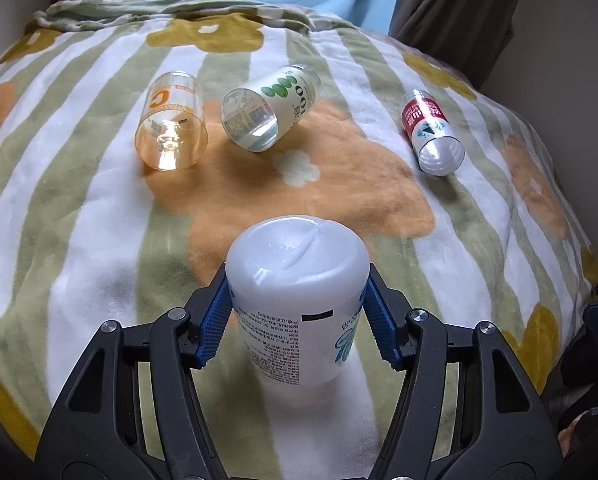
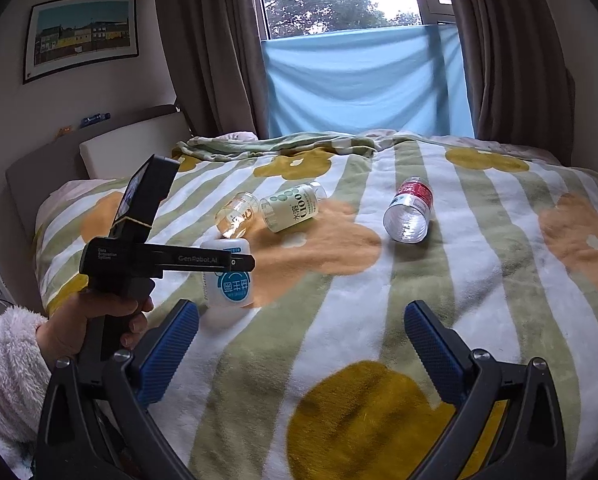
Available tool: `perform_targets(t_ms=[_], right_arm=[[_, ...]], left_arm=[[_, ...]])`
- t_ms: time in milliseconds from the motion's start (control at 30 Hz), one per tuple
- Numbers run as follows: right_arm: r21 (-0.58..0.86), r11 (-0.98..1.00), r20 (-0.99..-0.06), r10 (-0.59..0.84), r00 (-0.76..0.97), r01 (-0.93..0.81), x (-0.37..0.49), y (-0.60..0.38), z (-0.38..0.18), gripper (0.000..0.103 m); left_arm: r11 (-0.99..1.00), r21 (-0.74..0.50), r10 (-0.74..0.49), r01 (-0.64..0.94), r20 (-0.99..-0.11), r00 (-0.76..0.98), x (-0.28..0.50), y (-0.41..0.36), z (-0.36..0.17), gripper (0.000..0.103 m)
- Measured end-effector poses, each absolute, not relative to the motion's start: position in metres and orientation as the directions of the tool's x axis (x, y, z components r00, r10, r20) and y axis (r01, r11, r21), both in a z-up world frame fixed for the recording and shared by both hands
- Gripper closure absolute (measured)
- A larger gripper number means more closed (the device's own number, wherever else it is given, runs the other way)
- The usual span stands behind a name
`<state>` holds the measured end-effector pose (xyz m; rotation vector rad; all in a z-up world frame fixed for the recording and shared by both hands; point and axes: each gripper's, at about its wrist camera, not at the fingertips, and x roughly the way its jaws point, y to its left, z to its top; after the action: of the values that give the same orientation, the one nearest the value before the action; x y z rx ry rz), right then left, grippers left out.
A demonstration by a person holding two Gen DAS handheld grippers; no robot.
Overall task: Flip cup upside down
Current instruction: 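Rotate the bottle upright with the left gripper and place it on the bed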
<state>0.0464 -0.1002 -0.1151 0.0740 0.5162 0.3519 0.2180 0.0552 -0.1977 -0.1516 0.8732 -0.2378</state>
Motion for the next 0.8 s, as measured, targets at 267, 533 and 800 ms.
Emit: perform_targets(t_ms=[267, 533, 800], right_arm=[[0.155, 0.936, -0.466, 0.352, 0.812, -0.318, 0.050, -0.098, -0.113, 0.000], [0.159, 0.936, -0.467, 0.351, 0.812, -0.313, 0.050, -0.100, -0.113, 0.000], [0.165, 0.932, -0.474, 0.362, 0.803, -0.323, 0.052, -0.097, -0.114, 0.000]], left_arm=[[0.965, -0.210, -0.263, 0.158, -0.741, 0.618, 0.214, 0.054, -0.197, 0.045], [0.972, -0.123, -0.229, 0.199, -0.672, 0.704, 0.202, 0.039, -0.205, 0.045], [0.971, -0.121, -0.228, 0.208, -0.743, 0.630, 0.195, 0.038, -0.214, 0.009]])
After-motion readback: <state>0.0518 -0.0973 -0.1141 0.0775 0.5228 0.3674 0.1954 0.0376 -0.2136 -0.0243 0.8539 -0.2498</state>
